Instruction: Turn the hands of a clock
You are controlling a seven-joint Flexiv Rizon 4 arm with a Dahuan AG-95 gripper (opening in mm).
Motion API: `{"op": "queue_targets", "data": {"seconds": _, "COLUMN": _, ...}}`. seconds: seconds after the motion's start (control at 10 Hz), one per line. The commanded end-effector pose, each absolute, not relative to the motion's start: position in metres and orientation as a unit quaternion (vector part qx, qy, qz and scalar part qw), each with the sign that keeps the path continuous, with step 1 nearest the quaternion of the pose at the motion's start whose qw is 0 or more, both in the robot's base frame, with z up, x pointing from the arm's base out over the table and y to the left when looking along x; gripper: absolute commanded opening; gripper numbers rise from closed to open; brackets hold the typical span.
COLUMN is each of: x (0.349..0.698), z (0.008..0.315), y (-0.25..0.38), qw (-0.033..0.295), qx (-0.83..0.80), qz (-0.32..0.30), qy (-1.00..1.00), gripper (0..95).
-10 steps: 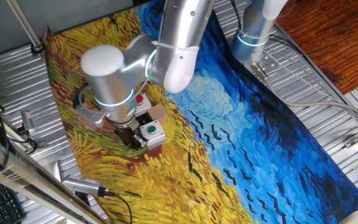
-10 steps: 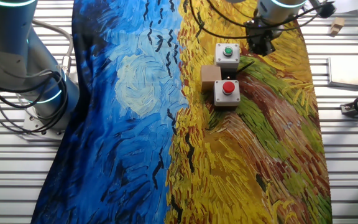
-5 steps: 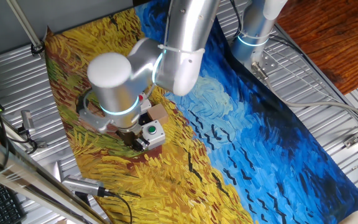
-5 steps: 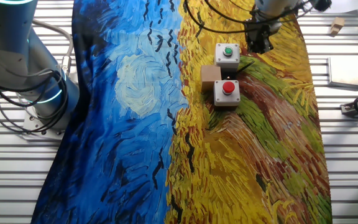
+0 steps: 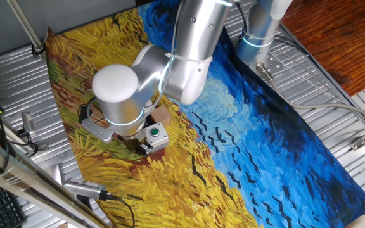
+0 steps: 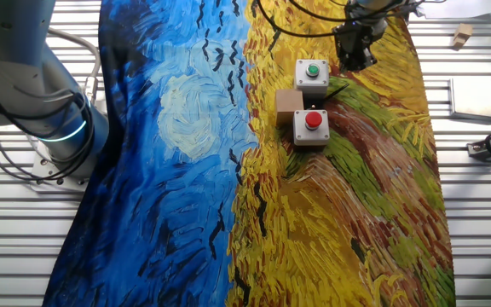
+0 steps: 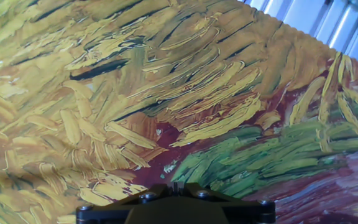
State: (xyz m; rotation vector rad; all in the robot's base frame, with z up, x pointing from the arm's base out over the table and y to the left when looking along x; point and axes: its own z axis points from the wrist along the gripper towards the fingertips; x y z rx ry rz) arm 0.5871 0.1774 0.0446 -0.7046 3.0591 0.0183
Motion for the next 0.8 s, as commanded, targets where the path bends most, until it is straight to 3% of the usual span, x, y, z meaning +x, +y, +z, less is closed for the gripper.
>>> {"op": "queue_targets", "data": {"seconds": 0.1, "x": 0.587, "z": 0.045, "y": 0.178, "qw": 0.004, "qx": -0.202, "qz": 0.015, "qy": 0.979, "gripper": 0.0}}
{"op": "queue_targets", "data": {"seconds": 0.8, "x": 0.587, "z": 0.026, "y": 0.172, "qw": 0.005, "qx": -0.211, "qz": 0.023, "qy": 0.977, "gripper": 0.0}}
